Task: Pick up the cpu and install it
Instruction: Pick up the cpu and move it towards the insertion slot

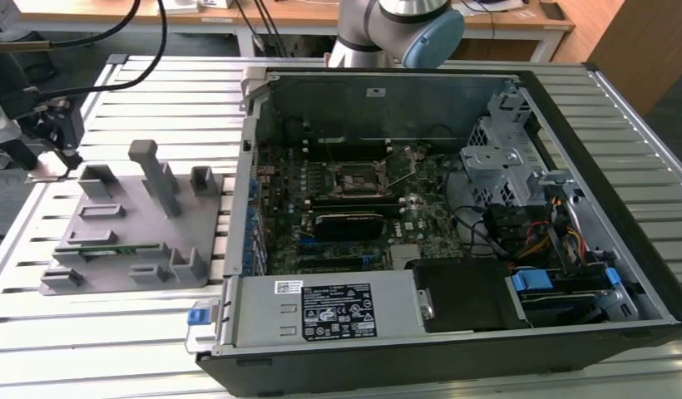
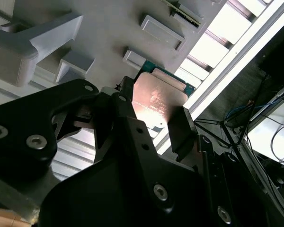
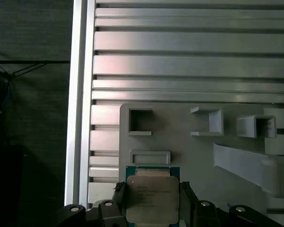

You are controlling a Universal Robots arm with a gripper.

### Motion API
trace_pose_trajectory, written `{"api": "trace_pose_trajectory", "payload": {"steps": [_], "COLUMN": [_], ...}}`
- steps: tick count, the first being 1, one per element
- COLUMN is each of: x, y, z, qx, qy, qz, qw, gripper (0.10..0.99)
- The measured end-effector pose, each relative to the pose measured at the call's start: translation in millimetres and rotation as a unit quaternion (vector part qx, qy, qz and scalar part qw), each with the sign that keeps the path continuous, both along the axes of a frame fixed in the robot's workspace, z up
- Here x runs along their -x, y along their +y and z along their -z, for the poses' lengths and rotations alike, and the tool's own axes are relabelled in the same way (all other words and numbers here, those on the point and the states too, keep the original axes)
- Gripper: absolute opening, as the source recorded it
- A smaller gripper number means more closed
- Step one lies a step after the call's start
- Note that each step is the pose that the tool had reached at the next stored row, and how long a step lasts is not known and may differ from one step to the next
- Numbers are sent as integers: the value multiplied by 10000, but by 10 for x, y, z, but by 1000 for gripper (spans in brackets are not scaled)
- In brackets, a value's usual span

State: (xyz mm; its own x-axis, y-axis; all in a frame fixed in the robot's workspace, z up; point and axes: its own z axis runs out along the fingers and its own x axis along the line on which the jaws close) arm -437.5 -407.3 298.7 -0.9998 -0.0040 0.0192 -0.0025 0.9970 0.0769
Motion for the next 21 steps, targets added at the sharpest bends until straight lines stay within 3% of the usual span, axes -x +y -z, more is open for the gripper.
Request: {"api": "trace_pose_trajectory", "payload": {"steps": [21], "x": [0], "y": [10], "z": [-275], "qx": [0], "qy": [0], "qz": [0], "qw": [10000], "gripper": [537]}}
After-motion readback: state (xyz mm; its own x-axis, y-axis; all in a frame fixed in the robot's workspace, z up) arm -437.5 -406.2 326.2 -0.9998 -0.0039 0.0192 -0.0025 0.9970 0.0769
